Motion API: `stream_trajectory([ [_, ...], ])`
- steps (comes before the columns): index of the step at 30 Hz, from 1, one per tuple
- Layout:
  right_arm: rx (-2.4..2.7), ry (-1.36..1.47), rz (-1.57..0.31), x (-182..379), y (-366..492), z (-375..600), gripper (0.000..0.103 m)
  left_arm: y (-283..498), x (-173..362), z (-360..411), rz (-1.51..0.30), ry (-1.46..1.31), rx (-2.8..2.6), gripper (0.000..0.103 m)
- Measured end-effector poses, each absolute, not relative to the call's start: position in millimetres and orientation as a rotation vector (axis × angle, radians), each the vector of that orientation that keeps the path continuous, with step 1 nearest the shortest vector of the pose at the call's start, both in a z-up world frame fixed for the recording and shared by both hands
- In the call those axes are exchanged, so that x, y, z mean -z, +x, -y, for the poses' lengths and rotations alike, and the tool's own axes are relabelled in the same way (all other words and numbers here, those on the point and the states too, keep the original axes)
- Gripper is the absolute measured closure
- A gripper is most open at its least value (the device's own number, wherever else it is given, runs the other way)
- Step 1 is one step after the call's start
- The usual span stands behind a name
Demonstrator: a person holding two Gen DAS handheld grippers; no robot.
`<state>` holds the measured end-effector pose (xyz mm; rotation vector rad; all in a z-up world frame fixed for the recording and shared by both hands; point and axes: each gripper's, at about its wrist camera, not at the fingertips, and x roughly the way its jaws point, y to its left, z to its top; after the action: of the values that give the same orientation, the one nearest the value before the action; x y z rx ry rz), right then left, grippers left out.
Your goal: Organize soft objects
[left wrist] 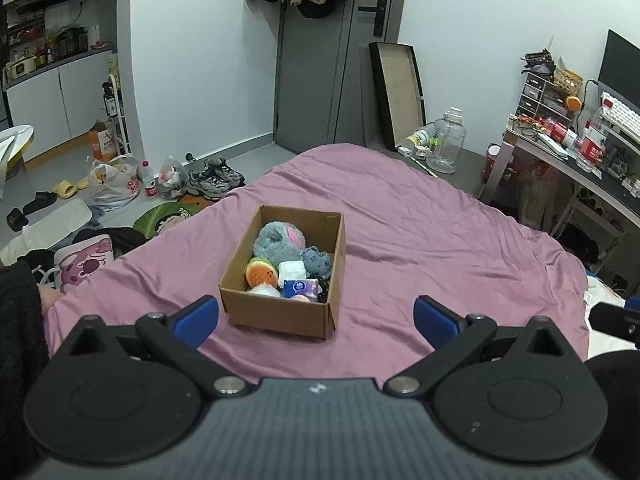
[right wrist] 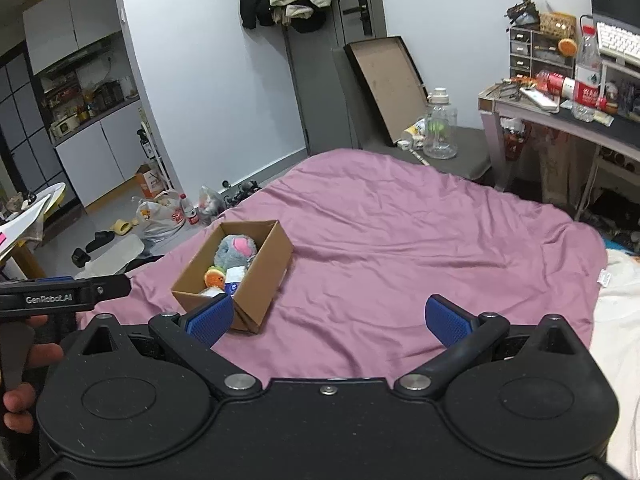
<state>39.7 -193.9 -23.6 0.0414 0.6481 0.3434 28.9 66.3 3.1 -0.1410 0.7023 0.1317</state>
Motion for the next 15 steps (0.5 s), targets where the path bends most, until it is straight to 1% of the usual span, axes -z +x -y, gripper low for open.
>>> stream_trajectory([
  [15,-0.321,0.057,-0.649,22,34,215,0.000,15,-15,-45,-0.683,-0.103,-0.128,0.000],
])
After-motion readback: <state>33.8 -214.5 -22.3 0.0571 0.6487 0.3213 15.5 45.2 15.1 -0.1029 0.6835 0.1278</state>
